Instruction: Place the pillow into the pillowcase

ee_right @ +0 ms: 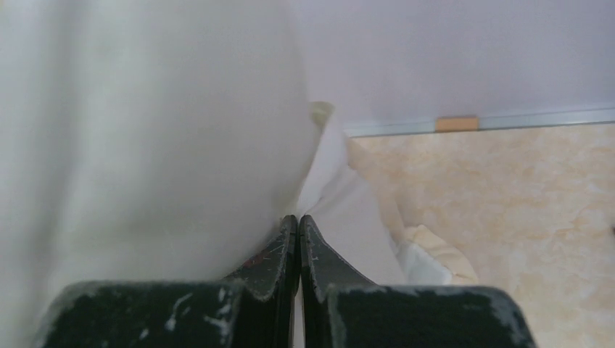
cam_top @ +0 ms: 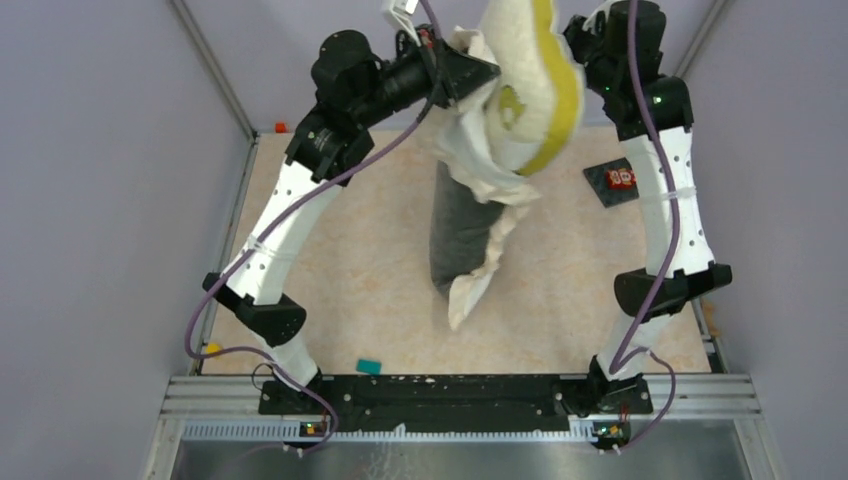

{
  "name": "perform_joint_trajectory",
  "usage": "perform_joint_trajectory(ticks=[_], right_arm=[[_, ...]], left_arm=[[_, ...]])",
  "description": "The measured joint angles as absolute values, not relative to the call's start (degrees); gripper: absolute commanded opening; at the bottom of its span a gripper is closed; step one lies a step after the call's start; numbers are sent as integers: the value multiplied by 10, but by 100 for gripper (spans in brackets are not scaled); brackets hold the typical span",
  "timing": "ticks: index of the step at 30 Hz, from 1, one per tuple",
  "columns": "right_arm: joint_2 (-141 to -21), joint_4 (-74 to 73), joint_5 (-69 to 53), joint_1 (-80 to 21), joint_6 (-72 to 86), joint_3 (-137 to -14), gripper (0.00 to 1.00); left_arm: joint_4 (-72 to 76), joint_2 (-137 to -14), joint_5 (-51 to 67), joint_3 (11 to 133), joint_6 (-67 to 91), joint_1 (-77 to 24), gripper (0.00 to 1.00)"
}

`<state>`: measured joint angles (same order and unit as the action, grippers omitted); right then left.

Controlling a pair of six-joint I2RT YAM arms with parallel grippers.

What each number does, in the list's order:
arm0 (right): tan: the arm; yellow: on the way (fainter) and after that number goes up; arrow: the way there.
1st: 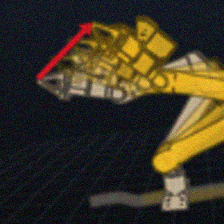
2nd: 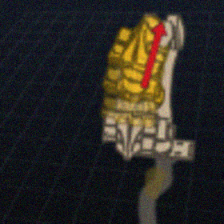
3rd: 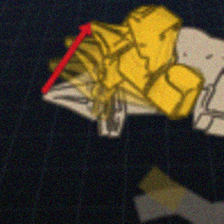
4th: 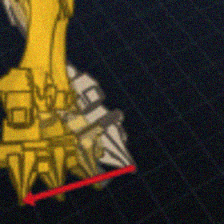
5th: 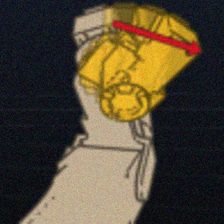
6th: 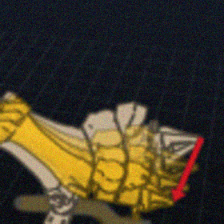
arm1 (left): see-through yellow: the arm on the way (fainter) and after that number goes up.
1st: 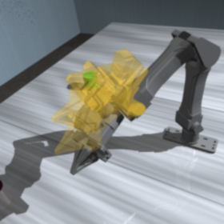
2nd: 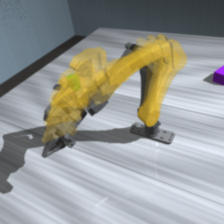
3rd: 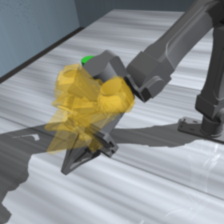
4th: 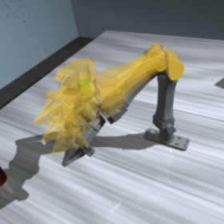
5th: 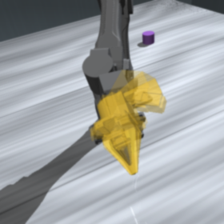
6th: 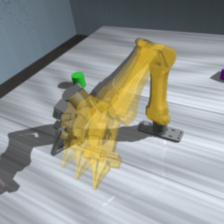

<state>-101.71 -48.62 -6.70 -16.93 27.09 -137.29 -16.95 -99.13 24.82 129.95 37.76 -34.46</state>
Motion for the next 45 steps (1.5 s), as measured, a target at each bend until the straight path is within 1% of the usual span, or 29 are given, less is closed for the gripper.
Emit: perform_joint_trajectory(ticks=[2,3,7,8,10,12,16,17,19,20,21,24,26,27,28,30,32,34,35,37,40,42,43,45], right_arm=[[-1027,-486,-58,-157,272,-1391,0],[-1023,-479,-49,-161,271,-1381,0],[-960,-425,-27,-224,270,-1239,0],[-952,-426,-23,-238,268,-1221,0],[-952,-432,-17,-248,261,-1224,0],[-967,-449,-22,-224,261,-1268,0],[-1000,-495,-34,-152,267,-1365,0],[-1004,-497,-34,-141,269,-1376,0],[-1002,-489,-25,-143,269,-1372,0],[-996,-482,-18,-156,267,-1358,0],[-979,-464,-10,-180,266,-1319,0],[-940,-433,-7,-235,266,-1232,0],[-937,-436,2,-253,258,-1225,0],[-939,-444,5,-250,255,-1236,0],[-944,-455,4,-240,255,-1253,0],[-960,-479,-6,-203,256,-1312,0],[-977,-513,-14,-162,258,-1372,0],[-982,-525,-18,-142,263,-1396,0],[-981,-522,-16,-142,264,-1395,0],[-966,-498,0,-167,261,-1361,0],[-930,-475,13,-225,256,-1273,0],[-927,-475,18,-253,249,-1254,0],[-930,-475,18,-254,246,-1254,0],[-937,-481,13,-236,246,-1276,0]], left_arm=[[-172,-989,251,1301,364,-372,0],[-171,-987,255,1304,365,-365,0],[-170,-987,283,1314,407,-265,0],[-170,-990,283,1314,418,-243,0],[-168,-997,278,1314,423,-227,0],[-177,-1002,271,1314,405,-259,0],[-190,-1008,273,1314,359,-380,0],[-198,-1009,275,1314,348,-405,0],[-204,-1008,279,1322,340,-412,0],[-200,-1008,285,1327,348,-392,0],[-195,-1007,293,1331,361,-361,0],[-203,-1009,305,1334,399,-256,0],[-204,-1014,304,1334,420,-213,0],[-202,-1017,304,1334,424,-209,0],[-203,-1018,303,1334,422,-215,0],[-215,-1021,294,1334,401,-261,0],[-223,-1023,288,1335,373,-324,0],[-233,-1023,289,1335,356,-363,0],[-235,-1022,294,1337,353,-366,0],[-225,-1020,310,1340,366,-333,0],[-218,-1020,327,1345,401,-229,0],[-225,-1026,330,1345,420,-180,0],[-226,-1030,331,1346,424,-170,0],[-235,-1038,331,1346,420,-186,0]])
